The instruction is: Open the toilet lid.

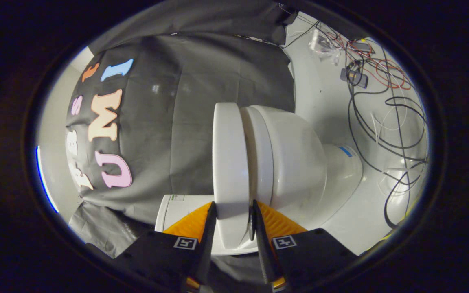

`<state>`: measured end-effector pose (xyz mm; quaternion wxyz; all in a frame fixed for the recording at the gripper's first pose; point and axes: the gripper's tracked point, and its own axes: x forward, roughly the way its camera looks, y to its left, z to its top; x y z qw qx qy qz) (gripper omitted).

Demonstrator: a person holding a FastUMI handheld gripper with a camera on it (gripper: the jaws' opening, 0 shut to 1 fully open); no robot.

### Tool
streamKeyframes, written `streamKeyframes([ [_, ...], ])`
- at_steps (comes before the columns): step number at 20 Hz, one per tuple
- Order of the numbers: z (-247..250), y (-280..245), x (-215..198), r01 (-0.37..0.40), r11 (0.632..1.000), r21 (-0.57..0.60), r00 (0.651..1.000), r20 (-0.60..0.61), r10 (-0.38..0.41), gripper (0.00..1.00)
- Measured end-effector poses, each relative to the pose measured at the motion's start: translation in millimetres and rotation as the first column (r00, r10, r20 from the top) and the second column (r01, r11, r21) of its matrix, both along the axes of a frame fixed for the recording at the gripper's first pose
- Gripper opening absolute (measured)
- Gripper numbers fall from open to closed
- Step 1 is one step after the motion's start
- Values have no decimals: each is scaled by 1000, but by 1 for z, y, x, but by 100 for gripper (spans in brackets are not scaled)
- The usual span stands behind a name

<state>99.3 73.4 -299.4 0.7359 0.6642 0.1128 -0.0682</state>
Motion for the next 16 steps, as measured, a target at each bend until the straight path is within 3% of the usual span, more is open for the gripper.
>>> streamKeyframes([
  [2, -16, 0, -15, -21, 999, -31, 995, -96, 18, 53],
  [3, -28, -5, -34, -22, 999, -48, 983, -182, 13, 47],
  [5, -23, -8, -10, 13, 1000, -4, 993, -118, -13, 36],
  [6, -14, -6, -3, 0, 1000, 13, 996, -89, 1, 36],
  [7, -11, -8, -3, 13, 1000, 5, 995, -100, -12, 27],
  [8, -18, -10, -5, -15, 999, -29, 991, -130, 11, 17],
  [9, -25, -6, -6, -42, 997, -64, 986, -166, 31, 17],
  [10, -28, 15, -6, -148, 986, -77, 972, -195, 131, 17],
  [11, -28, 17, -10, -164, 983, -87, 969, -199, 144, 17],
  [14, -45, 22, 21, -74, 996, -45, 985, -161, 66, 17],
  [15, -31, 7, -1, -68, 997, -41, 986, -158, 61, 4],
  [16, -30, 5, -2, -54, 998, -38, 986, -157, 47, 4],
])
